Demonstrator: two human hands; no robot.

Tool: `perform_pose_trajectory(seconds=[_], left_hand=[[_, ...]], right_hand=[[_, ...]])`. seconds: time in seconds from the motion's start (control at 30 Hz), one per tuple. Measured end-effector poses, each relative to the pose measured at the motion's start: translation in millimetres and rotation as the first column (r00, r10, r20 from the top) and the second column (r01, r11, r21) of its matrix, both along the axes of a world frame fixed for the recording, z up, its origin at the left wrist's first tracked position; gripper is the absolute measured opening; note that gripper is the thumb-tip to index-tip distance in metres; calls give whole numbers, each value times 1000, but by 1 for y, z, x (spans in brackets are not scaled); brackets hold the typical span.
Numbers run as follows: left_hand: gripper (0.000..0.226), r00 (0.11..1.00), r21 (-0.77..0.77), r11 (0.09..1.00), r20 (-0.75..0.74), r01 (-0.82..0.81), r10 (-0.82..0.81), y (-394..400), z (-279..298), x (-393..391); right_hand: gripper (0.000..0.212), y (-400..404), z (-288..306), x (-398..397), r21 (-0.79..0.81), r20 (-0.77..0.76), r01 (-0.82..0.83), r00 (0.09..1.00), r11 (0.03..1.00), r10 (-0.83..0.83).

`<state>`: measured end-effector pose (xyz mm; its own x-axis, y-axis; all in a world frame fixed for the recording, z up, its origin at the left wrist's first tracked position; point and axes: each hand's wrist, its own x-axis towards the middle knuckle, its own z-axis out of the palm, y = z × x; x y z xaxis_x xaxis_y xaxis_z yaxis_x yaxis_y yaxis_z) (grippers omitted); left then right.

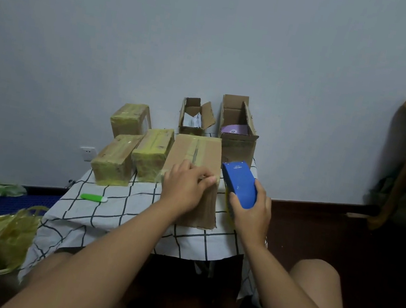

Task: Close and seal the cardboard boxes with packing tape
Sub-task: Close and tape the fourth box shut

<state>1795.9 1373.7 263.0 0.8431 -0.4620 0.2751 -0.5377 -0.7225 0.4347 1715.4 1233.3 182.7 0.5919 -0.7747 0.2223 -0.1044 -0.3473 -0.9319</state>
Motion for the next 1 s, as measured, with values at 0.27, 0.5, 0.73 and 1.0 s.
perform_pose_trajectory(seconds=[0.27,0.5,0.73,1.0], left_hand=[[31,958,-95,995,286,2,25,-2,-32,1],[31,866,-135,991,498,22,49,-5,-57,9],[33,871,-127,990,490,53,16,-2,-56,10],[41,904,-185,982,410,-48,121,-13,-50,1]], right_hand=[[69,3,-6,1,-6,62,20,998,1000,-20],[70,2,-7,-2,6,76,13,997,1000,-14],[73,2,-13,-2,-8,88,23,996,1000,-22],[75,1,-15,-2,-3,94,8,996,1000,-8]])
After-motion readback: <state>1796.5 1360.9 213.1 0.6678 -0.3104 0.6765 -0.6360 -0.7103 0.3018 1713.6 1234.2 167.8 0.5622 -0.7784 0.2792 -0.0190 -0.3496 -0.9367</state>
